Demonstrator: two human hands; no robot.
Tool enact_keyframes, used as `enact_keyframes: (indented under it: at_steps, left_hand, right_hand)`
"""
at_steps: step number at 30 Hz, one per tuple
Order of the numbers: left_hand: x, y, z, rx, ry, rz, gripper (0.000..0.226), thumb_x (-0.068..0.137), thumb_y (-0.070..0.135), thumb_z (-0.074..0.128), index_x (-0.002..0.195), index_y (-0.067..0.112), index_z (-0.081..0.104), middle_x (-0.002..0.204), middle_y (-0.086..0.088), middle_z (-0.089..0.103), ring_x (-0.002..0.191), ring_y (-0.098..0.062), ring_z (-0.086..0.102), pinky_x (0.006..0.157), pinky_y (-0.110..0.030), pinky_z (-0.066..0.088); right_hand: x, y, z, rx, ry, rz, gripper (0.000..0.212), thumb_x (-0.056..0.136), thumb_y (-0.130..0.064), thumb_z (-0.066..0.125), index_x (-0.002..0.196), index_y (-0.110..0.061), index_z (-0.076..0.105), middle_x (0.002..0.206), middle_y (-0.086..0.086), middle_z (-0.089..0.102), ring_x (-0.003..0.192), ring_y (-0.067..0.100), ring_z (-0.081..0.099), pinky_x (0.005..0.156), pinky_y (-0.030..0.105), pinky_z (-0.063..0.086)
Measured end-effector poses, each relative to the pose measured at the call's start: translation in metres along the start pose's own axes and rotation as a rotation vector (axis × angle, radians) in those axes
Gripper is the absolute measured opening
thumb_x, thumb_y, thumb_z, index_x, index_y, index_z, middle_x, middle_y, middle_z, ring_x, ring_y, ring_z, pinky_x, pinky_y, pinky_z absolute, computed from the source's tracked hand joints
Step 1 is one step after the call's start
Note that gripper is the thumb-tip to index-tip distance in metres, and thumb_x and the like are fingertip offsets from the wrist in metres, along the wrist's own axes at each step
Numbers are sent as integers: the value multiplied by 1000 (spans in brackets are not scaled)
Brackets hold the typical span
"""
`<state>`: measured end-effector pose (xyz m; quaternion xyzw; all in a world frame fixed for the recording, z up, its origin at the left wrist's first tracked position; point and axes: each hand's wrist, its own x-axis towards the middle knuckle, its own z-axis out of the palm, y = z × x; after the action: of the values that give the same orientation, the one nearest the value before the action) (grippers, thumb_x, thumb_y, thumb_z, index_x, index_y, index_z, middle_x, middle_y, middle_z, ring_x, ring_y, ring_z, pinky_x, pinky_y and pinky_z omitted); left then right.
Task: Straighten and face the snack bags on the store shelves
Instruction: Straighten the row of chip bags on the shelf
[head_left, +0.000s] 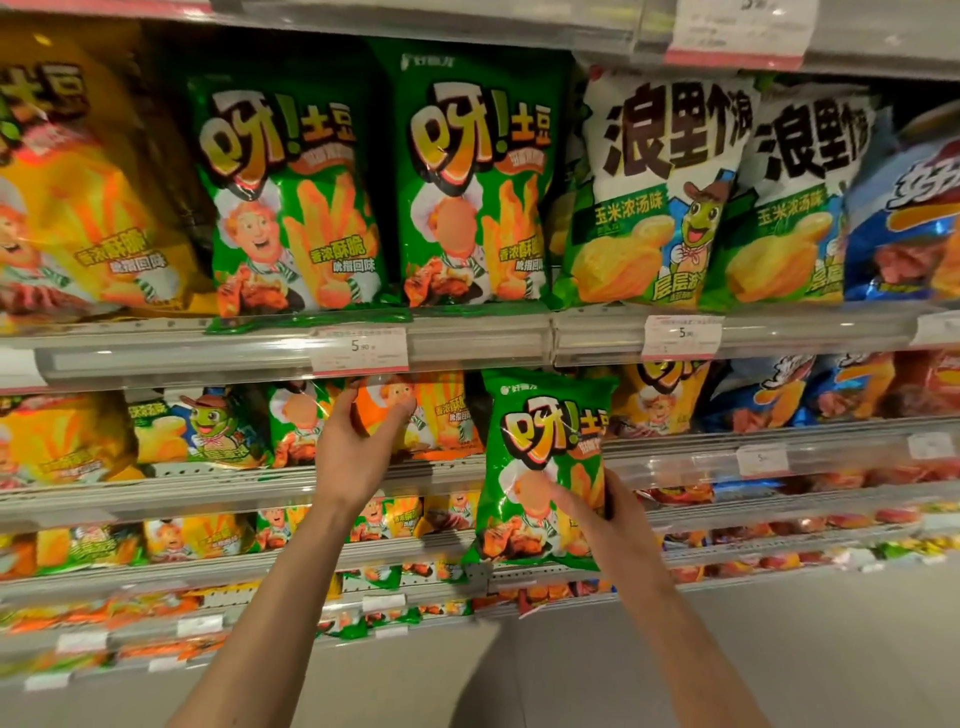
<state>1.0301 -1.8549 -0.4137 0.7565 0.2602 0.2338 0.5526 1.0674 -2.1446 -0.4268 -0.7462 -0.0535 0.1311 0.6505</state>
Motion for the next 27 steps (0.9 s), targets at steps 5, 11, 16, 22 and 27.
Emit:
enact_keyframes:
  at_steps: [5, 11, 16, 22, 27]
  left_hand:
    - [-11, -8, -34, -48, 9, -3, 44, 81, 60, 76, 117, 35, 66, 99, 11, 77, 93, -7, 73, 89, -42, 61]
    - [-14, -17, -84, -101, 33, -39, 58, 82, 56, 79, 130, 28, 62, 110, 6, 74, 100, -16, 73, 89, -50, 61]
    - [-14, -23, -116, -60, 0, -40, 65, 78, 59, 78, 134, 32, 59, 113, 6, 72, 100, -18, 73, 82, -43, 63]
    - [-12, -26, -131, -48, -17, -40, 71, 79, 59, 78, 139, 30, 56, 116, 4, 72, 98, -13, 73, 78, -33, 64]
    - [-10, -20, -129, -172, -33, -74, 63, 80, 54, 81, 133, 29, 60, 114, -2, 73, 93, -16, 76, 67, -32, 64]
  right_hand:
    - [0, 6, 19, -7, -41, 11, 32, 85, -40, 81, 113, -34, 67, 97, -20, 76, 91, -5, 68, 69, 19, 59]
    - [3, -1, 58, -5, -108, 20, 28, 84, -37, 82, 108, -38, 68, 98, -24, 76, 92, -8, 70, 71, 8, 52]
    - [24, -14, 83, -52, -126, -30, 31, 83, -42, 82, 110, -39, 67, 94, -31, 74, 88, -8, 68, 66, 7, 51]
    - [61, -38, 107, -132, -56, -135, 29, 89, -33, 79, 69, -42, 59, 57, -23, 58, 56, -6, 54, 58, 12, 45]
    - [81, -41, 117, -121, -34, -150, 26, 89, -38, 78, 98, -19, 63, 69, -14, 65, 62, 6, 59, 60, 25, 54]
